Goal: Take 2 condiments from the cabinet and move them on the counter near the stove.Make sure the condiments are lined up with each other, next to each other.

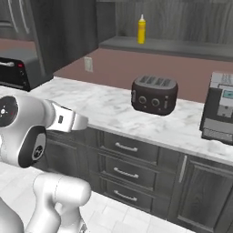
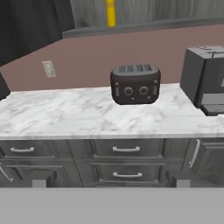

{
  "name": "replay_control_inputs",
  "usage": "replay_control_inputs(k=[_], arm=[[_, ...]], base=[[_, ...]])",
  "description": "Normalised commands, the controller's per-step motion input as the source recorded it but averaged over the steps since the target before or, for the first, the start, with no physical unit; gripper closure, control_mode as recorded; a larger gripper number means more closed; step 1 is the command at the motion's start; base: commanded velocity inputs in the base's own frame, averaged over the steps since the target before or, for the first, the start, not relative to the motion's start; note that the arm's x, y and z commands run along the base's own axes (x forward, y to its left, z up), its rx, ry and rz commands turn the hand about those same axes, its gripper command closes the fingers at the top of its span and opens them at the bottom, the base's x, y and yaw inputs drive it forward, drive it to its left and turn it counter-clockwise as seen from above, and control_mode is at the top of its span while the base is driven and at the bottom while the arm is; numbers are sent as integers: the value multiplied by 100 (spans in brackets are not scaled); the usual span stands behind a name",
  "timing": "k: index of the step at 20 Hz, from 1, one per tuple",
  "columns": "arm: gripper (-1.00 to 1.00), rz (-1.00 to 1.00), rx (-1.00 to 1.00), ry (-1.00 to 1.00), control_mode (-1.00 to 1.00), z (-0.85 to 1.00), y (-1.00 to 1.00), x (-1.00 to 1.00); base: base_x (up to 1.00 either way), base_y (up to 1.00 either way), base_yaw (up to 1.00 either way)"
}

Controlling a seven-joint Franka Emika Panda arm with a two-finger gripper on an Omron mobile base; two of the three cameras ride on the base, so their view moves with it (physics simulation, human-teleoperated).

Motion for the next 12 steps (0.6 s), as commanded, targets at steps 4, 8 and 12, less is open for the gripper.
replay_control_inputs(k=[4, 8, 12], arm=[[-100, 0, 0, 0, 100, 0, 0, 0], [-100, 0, 0, 0, 100, 0, 0, 0], [-100, 0, 0, 0, 100, 0, 0, 0]], base=[[43, -6, -19], [36, -1, -24], [44, 0, -20]])
